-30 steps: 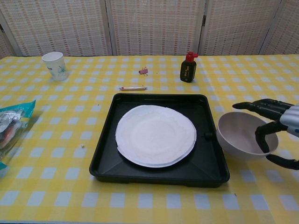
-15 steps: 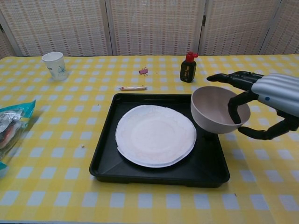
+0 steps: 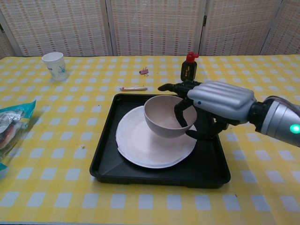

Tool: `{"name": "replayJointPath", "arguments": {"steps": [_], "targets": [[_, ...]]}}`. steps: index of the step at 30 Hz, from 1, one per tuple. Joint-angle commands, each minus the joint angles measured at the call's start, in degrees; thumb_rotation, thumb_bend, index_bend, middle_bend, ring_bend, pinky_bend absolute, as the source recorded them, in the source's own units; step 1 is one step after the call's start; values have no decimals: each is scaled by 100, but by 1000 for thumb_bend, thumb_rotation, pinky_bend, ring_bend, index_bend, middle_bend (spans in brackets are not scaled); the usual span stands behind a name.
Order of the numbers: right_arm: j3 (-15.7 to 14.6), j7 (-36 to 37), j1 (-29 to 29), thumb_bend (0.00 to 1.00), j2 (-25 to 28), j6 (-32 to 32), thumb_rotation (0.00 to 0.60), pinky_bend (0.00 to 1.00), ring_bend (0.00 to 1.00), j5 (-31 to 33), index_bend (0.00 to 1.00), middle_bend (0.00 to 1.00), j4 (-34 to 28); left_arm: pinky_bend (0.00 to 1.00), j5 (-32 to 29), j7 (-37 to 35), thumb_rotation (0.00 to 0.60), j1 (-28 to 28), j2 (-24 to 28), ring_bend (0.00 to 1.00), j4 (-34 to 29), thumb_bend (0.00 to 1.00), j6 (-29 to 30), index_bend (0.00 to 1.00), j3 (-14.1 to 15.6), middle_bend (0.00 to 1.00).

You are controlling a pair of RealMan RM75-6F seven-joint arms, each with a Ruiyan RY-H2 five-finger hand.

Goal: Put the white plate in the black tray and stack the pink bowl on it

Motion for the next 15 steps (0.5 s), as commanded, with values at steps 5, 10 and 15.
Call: {"name": "replayJointPath", "arguments": {"steps": [5, 10, 15], "targets": [[64, -22, 141, 449, -233, -170, 600, 0, 0, 211, 626, 0, 221, 15, 14, -81, 600, 18, 48, 34, -13, 280, 36, 0, -6, 0], [73, -50, 208, 450, -322, -229, 600, 0, 0, 296, 626, 0, 317, 15, 44, -113, 600, 15, 57, 34, -13, 281, 30, 0, 7, 0], [78, -91, 283, 450, -412, -308, 600, 0, 0, 379, 626, 0, 386, 15, 76, -116, 600, 12, 59, 34, -29, 280, 18, 0, 26, 0]]}}
